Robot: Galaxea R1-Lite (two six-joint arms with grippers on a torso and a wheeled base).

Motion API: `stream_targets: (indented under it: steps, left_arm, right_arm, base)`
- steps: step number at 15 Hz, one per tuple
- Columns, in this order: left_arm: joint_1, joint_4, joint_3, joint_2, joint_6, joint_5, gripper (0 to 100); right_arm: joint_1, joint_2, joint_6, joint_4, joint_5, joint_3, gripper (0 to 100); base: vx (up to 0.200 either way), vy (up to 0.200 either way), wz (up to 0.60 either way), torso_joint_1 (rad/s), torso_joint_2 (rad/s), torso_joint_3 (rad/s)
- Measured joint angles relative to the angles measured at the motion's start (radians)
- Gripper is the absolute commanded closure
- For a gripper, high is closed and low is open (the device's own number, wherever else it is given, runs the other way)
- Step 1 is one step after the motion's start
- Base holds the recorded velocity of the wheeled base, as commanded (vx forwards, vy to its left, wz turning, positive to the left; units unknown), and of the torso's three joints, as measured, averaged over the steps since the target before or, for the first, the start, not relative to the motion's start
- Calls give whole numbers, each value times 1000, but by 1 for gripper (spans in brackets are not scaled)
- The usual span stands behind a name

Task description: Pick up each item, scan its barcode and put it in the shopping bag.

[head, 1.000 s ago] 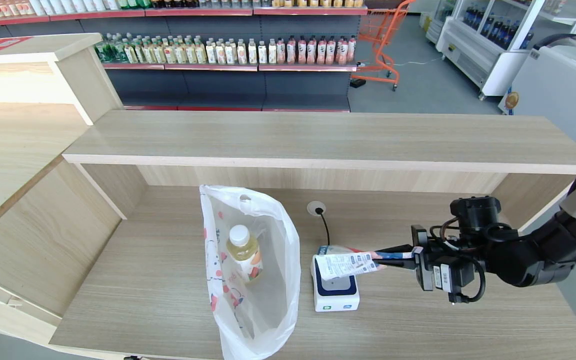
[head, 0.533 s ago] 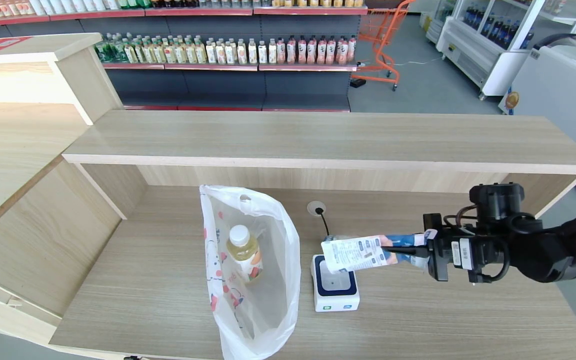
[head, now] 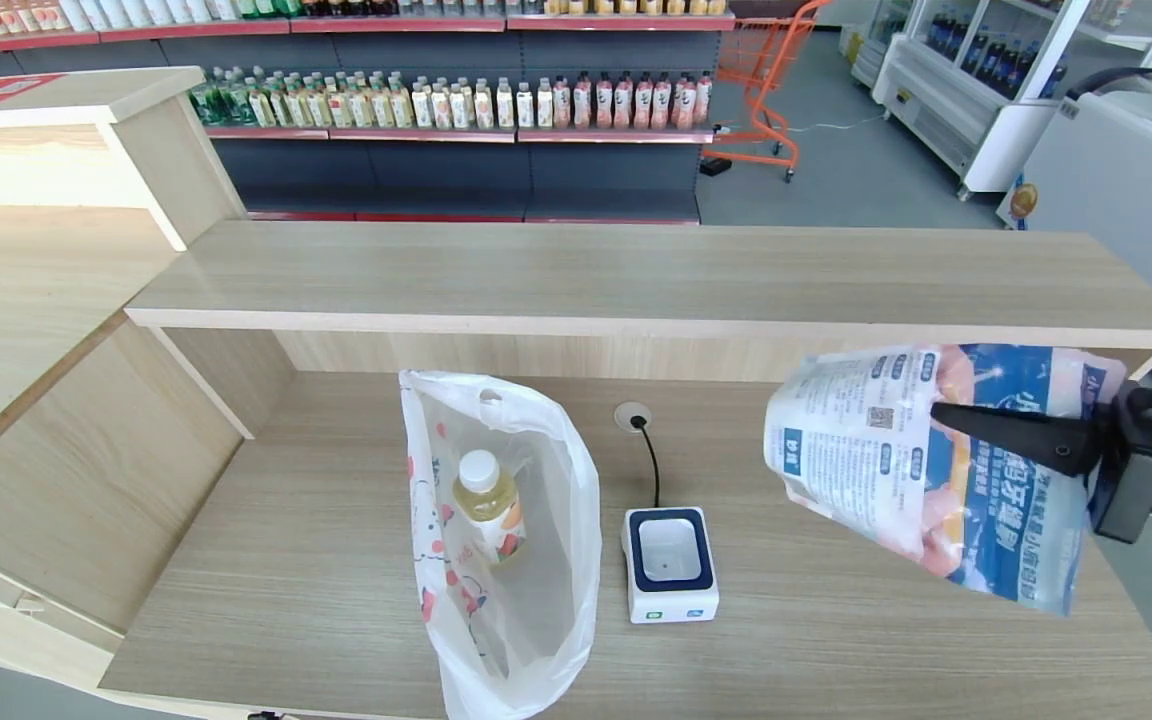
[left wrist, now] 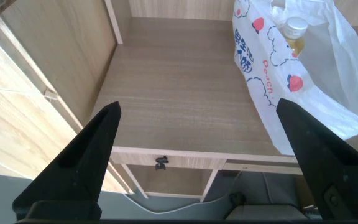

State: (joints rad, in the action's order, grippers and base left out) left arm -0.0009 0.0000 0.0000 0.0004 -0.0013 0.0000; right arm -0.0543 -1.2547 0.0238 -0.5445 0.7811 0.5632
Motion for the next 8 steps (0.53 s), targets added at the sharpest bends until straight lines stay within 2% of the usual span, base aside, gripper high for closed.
stream_targets:
  steps: [1, 2, 4, 5, 8]
  left_arm:
    - [0, 0, 0, 0, 0, 0, 0]
    - [0, 0, 0, 0, 0, 0, 0]
    - [0, 0, 0, 0, 0, 0, 0]
    - [0, 0, 0, 0, 0, 0, 0]
    - [-1, 0, 0, 0, 3, -1, 0]
  right_arm:
    - [-45, 86, -154, 138, -131, -7, 100]
    - [-89, 164, -281, 327, -219, 9, 100]
    - [-139, 276, -511, 617, -269, 105, 100]
    - [-155, 322, -590, 690, -283, 151, 100]
    - [-163, 403, -614, 716, -293, 189, 100]
  base:
    - [0, 0, 0, 0, 0, 0]
    - [0, 0, 0, 0, 0, 0]
    - [0, 0, 0, 0, 0, 0]
    - [0, 0, 0, 0, 0, 0]
    - [0, 0, 0, 0, 0, 0]
